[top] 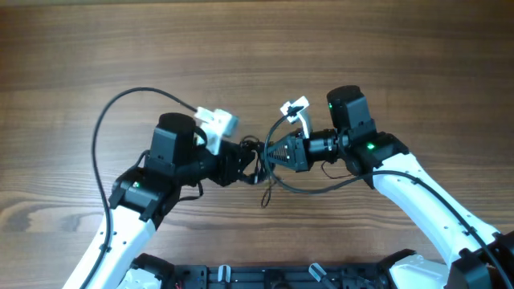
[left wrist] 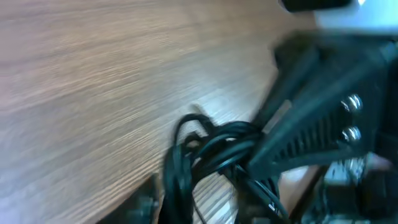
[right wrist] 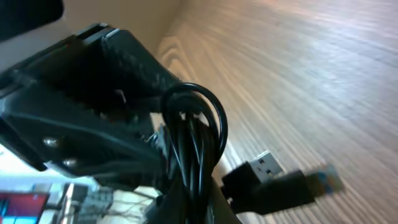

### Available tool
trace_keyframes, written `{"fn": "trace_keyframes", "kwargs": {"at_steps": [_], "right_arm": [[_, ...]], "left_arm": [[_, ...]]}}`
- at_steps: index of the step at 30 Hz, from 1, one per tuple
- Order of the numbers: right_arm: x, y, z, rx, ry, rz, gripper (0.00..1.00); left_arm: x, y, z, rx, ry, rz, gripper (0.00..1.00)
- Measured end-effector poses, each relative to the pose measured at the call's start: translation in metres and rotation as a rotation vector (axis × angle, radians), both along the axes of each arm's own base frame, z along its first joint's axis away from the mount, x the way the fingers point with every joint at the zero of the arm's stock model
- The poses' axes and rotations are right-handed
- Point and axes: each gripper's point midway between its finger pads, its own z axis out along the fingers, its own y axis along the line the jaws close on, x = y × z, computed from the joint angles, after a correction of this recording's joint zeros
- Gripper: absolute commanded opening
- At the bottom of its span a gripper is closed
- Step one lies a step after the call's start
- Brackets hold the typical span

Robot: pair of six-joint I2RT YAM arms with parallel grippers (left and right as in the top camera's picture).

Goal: Untangle cables

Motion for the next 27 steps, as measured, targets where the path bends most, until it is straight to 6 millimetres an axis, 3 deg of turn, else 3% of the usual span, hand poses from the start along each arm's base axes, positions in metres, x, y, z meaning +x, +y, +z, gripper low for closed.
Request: {"fn": "trace_keyframes", "kwargs": {"at_steps": [3, 6, 8, 12, 14, 15, 17, 19, 22, 24, 27], "right_arm": [[0.009, 0.001, 0.002, -0.002, -0.009, -0.040, 0.04], [0.019, 0.002, 0.007, 0.011, -0.027, -0.081, 0.04], [0.023, 0.003, 0.011, 0.022, -0.027, -0.097, 0.04], [0.026, 0.004, 0.012, 0.027, -0.003, -0.117, 0.05], [0.026, 0.004, 0.013, 0.030, 0.017, -0.125, 0.04], [0.026, 0.004, 0.013, 0.030, 0.023, -0.128, 0.04], [0.025, 0.004, 0.012, 0.030, 0.032, -0.130, 0.04], [0.023, 0.005, 0.010, 0.026, 0.045, -0.127, 0.16], [0.023, 0.005, 0.010, 0.027, 0.043, -0.127, 0.62], [0.023, 0.005, 0.010, 0.028, 0.043, -0.126, 0.67], [0.022, 0.004, 0.009, 0.022, 0.046, -0.126, 0.64]], "left_arm": [[0.010, 0.026, -0.006, -0.062, 0.176, 0.260, 1.00], [0.005, 0.040, -0.017, -0.144, 0.399, 0.489, 1.00], [0.003, 0.040, -0.019, -0.205, 0.504, 0.591, 0.78], [-0.004, 0.026, -0.022, -0.254, 0.616, 0.645, 0.55], [-0.008, 0.015, -0.025, -0.259, 0.658, 0.643, 0.49], [-0.008, 0.013, -0.027, -0.257, 0.666, 0.649, 0.40], [-0.007, 0.010, -0.034, -0.242, 0.687, 0.687, 0.04], [-0.004, 0.006, -0.040, -0.237, 0.707, 0.703, 0.04], [0.000, 0.011, -0.045, -0.204, 0.676, 0.733, 0.04], [0.005, 0.022, -0.049, -0.158, 0.620, 0.767, 0.04], [0.011, 0.036, -0.050, -0.081, 0.513, 0.769, 0.04]]}}
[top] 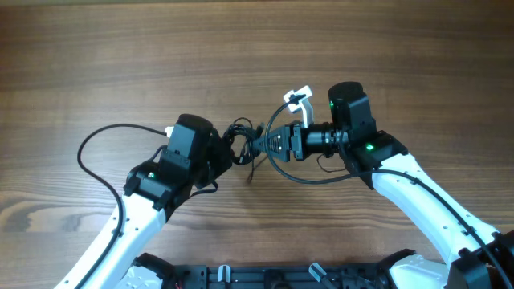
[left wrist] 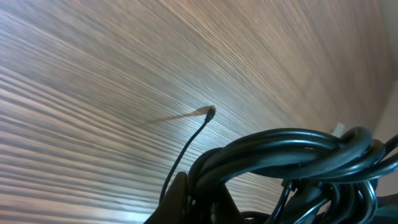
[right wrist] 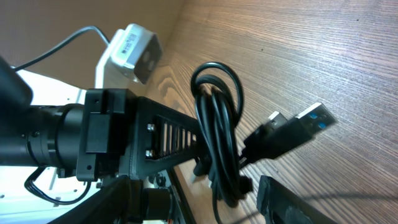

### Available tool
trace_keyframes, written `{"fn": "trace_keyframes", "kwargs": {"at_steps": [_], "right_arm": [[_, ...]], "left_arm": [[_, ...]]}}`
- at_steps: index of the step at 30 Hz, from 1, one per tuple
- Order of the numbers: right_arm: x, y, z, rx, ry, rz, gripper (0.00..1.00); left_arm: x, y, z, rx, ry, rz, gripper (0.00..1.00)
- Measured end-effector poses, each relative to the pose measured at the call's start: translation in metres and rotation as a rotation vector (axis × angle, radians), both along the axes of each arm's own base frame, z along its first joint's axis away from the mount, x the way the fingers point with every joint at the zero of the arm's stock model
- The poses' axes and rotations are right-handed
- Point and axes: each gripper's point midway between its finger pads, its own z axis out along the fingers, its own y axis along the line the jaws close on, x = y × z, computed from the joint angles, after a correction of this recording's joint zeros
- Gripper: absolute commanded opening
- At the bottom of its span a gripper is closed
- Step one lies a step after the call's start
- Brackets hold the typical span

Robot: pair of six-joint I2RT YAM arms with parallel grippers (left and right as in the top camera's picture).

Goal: Untangle cables

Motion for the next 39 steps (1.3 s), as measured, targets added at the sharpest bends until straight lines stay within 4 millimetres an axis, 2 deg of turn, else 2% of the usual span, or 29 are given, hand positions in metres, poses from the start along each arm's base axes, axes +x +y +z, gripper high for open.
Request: {"fn": "trace_keyframes", "kwargs": {"at_steps": [1, 3, 4, 5, 7, 11, 15, 17, 20, 25, 27, 30, 32, 37, 39], "right_arm": [[0.000, 0.000, -0.001, -0.002, 0.001, 0.000, 0.61], [-0.001, -0.001, -0.002, -0.005, 0.007, 0.001, 0.45], [-0.002, -0.001, -0.003, -0.009, 0.012, 0.003, 0.28], [-0.003, -0.001, -0.003, -0.011, 0.017, 0.004, 0.17], [-0.006, 0.000, -0.002, 0.002, 0.036, 0.018, 0.04], [-0.013, 0.003, 0.000, 0.021, 0.104, 0.025, 0.05], [-0.020, 0.018, -0.001, 0.006, 0.134, 0.016, 0.05], [-0.023, 0.028, 0.002, 0.010, 0.125, 0.019, 0.05], [-0.023, 0.033, 0.000, -0.005, 0.141, -0.009, 0.04], [-0.014, 0.031, -0.009, -0.047, 0.175, -0.103, 0.04], [-0.006, 0.027, -0.012, -0.067, 0.180, -0.161, 0.04], [0.003, 0.021, -0.019, -0.100, 0.192, -0.232, 0.04], [0.004, 0.018, -0.024, -0.125, 0.205, -0.261, 0.05], [0.009, 0.013, -0.021, -0.124, 0.176, -0.276, 0.06], [0.007, 0.013, -0.019, -0.122, 0.164, -0.259, 0.14]], "left_arm": [[0.000, 0.004, 0.001, 0.022, -0.012, 0.001, 0.04], [0.000, 0.012, 0.004, 0.059, -0.038, 0.012, 0.04], [0.001, 0.015, 0.005, 0.074, -0.047, 0.023, 0.04], [0.001, 0.021, 0.004, 0.094, -0.045, 0.048, 0.04], [-0.001, 0.029, 0.000, 0.120, -0.025, 0.097, 0.04], [0.004, 0.034, 0.002, 0.084, -0.015, 0.208, 0.04], [0.012, 0.019, 0.012, -0.014, -0.040, 0.207, 0.04], [0.010, 0.013, 0.013, -0.037, -0.032, 0.189, 0.04], [0.007, 0.002, 0.015, -0.056, -0.030, 0.157, 0.04], [0.007, -0.030, 0.031, -0.133, -0.094, 0.069, 0.04], [0.006, -0.035, 0.031, -0.135, -0.100, 0.052, 0.04], [-0.007, -0.047, 0.027, -0.129, -0.082, -0.026, 0.04], [-0.011, -0.049, 0.025, -0.122, -0.073, -0.044, 0.04], [-0.006, -0.055, 0.033, -0.125, -0.150, -0.129, 0.04], [-0.008, -0.053, 0.034, -0.108, -0.160, -0.148, 0.04]]}}
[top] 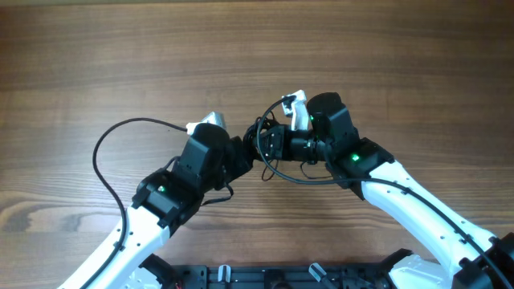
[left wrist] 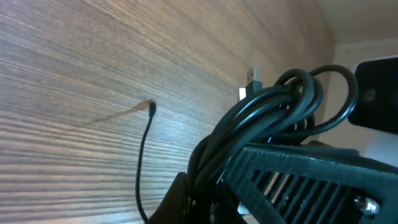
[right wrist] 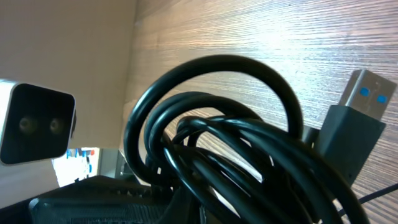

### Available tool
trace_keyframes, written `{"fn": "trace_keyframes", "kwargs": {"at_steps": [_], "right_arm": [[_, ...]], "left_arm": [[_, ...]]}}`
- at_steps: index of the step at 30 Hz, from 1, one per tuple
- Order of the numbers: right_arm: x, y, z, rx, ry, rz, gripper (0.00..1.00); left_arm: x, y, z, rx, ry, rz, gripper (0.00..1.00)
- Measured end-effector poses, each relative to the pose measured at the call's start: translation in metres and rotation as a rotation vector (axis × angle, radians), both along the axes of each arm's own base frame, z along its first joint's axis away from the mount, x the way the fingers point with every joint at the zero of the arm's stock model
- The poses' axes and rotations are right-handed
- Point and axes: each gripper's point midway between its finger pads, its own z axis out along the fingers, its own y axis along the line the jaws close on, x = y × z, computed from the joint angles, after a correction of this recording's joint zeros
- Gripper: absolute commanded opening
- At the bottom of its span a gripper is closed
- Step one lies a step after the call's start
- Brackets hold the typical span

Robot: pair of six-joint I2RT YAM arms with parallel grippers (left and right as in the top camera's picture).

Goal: Untangle cables

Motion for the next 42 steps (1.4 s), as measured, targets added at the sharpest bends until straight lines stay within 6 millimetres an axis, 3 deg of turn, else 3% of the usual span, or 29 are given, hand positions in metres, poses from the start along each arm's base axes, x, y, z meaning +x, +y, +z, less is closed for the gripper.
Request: {"fn": "trace_keyframes", "kwargs": {"at_steps": [2, 5, 9, 12, 18, 21, 25, 28, 32, 35, 42], "right_arm": [[-0.004, -0.002, -0.001, -0.005, 0.007, 0.016, 0.19], [0.003, -0.031, 0.009, -0.022, -0.001, -0.045, 0.38], [0.000, -0.046, 0.039, -0.004, -0.112, -0.052, 0.60], [-0.003, -0.047, 0.044, -0.038, -0.225, 0.013, 0.65], [-0.002, -0.046, 0.035, -0.100, -0.338, 0.100, 0.65], [-0.003, -0.046, 0.033, -0.109, -0.346, 0.119, 0.64], [-0.008, -0.045, 0.030, -0.114, -0.350, 0.151, 0.63], [-0.008, -0.045, 0.030, -0.116, -0.359, 0.159, 0.70], [-0.008, -0.045, 0.030, -0.119, -0.361, 0.162, 0.83], [-0.009, -0.045, 0.030, -0.119, -0.365, 0.164, 0.84], [-0.005, -0.044, 0.035, -0.108, -0.395, 0.160, 0.85]], "left_arm": [[-0.007, 0.011, -0.005, 0.038, 0.026, 0.000, 0.04], [-0.005, 0.039, -0.013, 0.090, 0.063, 0.069, 0.04], [0.007, 0.055, -0.010, 0.124, 0.017, 0.094, 0.04], [0.007, 0.045, -0.005, 0.147, -0.057, -0.035, 0.04], [-0.021, 0.009, 0.006, 0.113, -0.190, -0.441, 0.04], [-0.026, 0.004, 0.008, 0.104, -0.222, -0.510, 0.04], [-0.028, 0.003, 0.008, 0.109, -0.233, -0.536, 0.04], [-0.025, 0.008, 0.007, 0.114, -0.231, -0.523, 0.04], [-0.015, 0.033, 0.001, 0.133, -0.189, -0.446, 0.04], [-0.009, 0.043, 0.005, 0.114, -0.225, -0.454, 0.04], [-0.020, 0.038, 0.021, 0.019, -0.329, -0.599, 0.04]]}}
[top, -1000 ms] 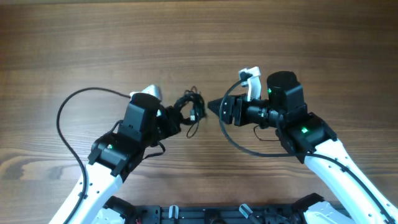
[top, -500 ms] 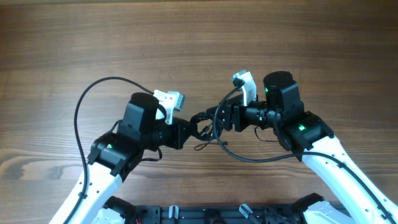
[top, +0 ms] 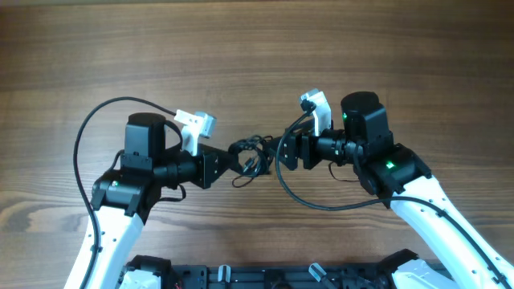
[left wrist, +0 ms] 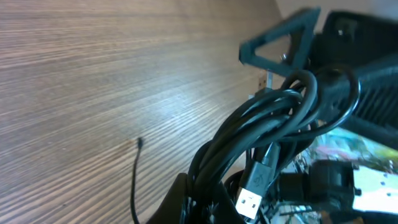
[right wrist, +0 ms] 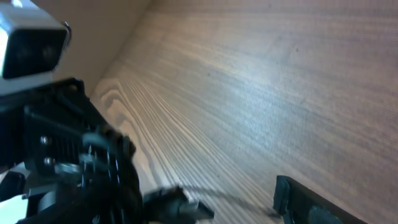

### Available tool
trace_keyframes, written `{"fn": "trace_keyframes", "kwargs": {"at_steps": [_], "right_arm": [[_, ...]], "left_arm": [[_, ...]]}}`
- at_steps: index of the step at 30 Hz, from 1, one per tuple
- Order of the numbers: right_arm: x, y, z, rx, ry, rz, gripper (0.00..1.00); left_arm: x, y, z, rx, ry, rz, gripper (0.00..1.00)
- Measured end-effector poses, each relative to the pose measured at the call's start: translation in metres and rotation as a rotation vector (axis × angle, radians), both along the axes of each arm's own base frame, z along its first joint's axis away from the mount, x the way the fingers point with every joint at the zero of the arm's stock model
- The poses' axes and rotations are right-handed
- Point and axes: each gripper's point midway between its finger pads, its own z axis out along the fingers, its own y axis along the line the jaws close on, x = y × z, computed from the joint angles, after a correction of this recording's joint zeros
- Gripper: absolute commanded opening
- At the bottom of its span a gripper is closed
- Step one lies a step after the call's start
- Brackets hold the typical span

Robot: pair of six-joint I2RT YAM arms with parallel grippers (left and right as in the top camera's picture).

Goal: Untangle cables

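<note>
A bundle of black cables [top: 245,156] hangs between the two arms at mid table. My left gripper [top: 229,163] is shut on its left end. In the left wrist view the looped bundle [left wrist: 267,124] rises from my left gripper [left wrist: 199,210], with a USB plug [left wrist: 252,198] dangling beside it and a thin loose cable end [left wrist: 135,168] lying on the wood. My right gripper [top: 283,151] stands open just right of the bundle, apart from it. In the right wrist view my right gripper [right wrist: 211,213] holds nothing, and a blurred plug [right wrist: 177,202] lies before it.
The wooden table [top: 257,48] spreads all round. A black wrist-camera cable loops out left of the left arm [top: 84,140], and another sags below the right arm [top: 309,199]. The arms' bases sit at the front edge.
The two grippers were pressed close together round the bundle. Now they stand apart: the left one has drawn back left with the bundle, and the right one is open and clear of it.
First both grippers met at the bundle in the table's middle. Then the left one held it with the right open beside it. Then they crowded together on it again. Now the left alone keeps the bundle, and a USB plug hangs free.
</note>
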Motion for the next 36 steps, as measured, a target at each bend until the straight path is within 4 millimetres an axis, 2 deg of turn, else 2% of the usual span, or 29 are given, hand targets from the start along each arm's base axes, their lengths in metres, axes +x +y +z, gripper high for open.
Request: {"fn": "trace_keyframes", "kwargs": {"at_steps": [6, 10, 20, 26, 30, 36], "right_arm": [[0.003, 0.001, 0.003, 0.011, -0.013, -0.004, 0.85], [0.005, 0.003, -0.007, -0.001, 0.016, -0.002, 0.85], [-0.001, 0.011, -0.007, 0.010, 0.026, 0.033, 0.85], [0.011, 0.011, -0.004, 0.011, 0.021, -0.056, 0.85], [0.022, 0.004, -0.010, -0.010, 0.058, -0.171, 0.87], [0.019, 0.005, -0.011, -0.006, 0.071, -0.155, 0.97]], "left_arm": [[-0.005, -0.004, 0.000, -0.026, 0.013, -0.040, 0.04], [-0.006, -0.008, 0.000, -0.056, 0.034, -0.063, 0.04], [-0.007, -0.013, 0.007, -0.097, 0.012, -0.098, 0.04], [-0.012, -0.017, 0.016, -0.155, -0.015, -0.159, 0.04], [-0.018, -0.017, 0.015, -0.161, 0.000, -0.181, 0.04], [-0.017, -0.014, 0.007, -0.103, -0.018, -0.173, 0.04]]}}
